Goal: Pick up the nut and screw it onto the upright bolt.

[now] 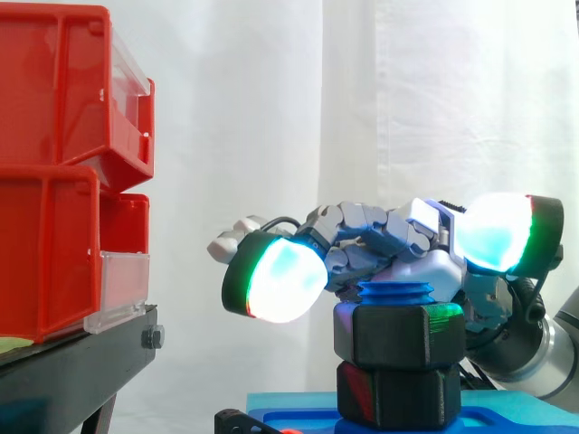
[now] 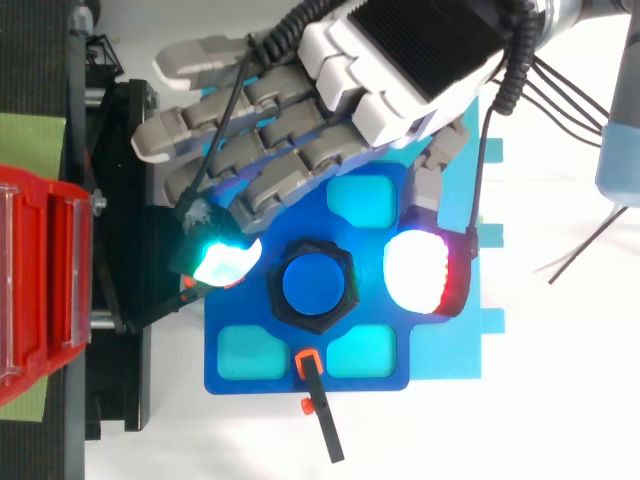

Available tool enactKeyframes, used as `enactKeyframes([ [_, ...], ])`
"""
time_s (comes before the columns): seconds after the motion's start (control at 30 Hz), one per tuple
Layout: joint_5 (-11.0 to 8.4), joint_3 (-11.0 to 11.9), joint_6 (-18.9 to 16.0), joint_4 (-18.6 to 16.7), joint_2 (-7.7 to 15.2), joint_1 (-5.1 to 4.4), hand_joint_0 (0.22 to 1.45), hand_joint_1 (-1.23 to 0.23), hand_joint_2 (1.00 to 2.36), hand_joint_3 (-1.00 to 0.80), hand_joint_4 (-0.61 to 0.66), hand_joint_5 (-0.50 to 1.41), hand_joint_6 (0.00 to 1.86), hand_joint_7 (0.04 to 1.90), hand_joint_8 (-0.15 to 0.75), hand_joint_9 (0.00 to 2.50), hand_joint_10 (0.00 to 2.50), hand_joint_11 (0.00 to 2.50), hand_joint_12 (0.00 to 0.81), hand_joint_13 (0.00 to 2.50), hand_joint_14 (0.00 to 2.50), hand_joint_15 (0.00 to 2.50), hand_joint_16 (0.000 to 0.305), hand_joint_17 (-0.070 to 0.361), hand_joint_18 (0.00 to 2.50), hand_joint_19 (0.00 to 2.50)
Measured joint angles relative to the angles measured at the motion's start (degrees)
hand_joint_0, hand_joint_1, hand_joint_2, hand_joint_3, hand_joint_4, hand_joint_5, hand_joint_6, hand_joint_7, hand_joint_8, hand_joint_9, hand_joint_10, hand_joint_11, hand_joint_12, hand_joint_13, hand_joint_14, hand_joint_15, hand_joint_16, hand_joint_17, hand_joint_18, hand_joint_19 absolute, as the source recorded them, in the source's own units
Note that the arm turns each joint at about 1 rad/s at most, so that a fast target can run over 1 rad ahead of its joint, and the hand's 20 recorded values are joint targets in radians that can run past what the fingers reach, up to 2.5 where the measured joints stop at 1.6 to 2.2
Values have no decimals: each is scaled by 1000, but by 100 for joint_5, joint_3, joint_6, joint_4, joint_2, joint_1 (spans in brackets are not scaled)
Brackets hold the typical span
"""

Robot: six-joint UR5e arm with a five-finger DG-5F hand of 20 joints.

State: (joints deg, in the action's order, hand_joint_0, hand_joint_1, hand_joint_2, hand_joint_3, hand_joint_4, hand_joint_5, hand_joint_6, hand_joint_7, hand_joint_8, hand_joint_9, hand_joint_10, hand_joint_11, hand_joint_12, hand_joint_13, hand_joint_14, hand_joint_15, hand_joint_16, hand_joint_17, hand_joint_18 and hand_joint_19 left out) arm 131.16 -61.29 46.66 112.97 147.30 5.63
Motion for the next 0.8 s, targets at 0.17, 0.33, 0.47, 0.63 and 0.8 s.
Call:
enactKeyframes([
  [0.17, -65, -53, 1, 7, 0, -42, 441, -79, 1000, -500, 227, -167, 503, 811, 238, 379, 0, 0, 325, 85, 0, 0, 41, 92, 0, 0],
  [0.33, -81, -95, 1, 13, -1, -63, 443, -89, 1000, -500, 237, -163, 503, 862, 247, 393, 0, 0, 323, 97, 0, 0, 40, 90, 0, 0],
  [0.47, -82, -123, 1, 9, -1, -68, 445, -98, 1000, -500, 248, -158, 503, 886, 251, 408, 0, 0, 322, 105, 0, 0, 39, 89, 0, 0],
  [0.63, -82, -127, 1, 6, -6, -65, 447, -113, 1000, -500, 265, -146, 504, 968, 255, 427, 0, 0, 319, 125, 0, 0, 39, 88, 0, 0],
  [0.8, -73, -129, 1, -2, -7, -47, 448, -116, 1000, -500, 266, -142, 504, 1018, 259, 441, 0, 0, 317, 137, 0, 0, 38, 86, 0, 0],
])
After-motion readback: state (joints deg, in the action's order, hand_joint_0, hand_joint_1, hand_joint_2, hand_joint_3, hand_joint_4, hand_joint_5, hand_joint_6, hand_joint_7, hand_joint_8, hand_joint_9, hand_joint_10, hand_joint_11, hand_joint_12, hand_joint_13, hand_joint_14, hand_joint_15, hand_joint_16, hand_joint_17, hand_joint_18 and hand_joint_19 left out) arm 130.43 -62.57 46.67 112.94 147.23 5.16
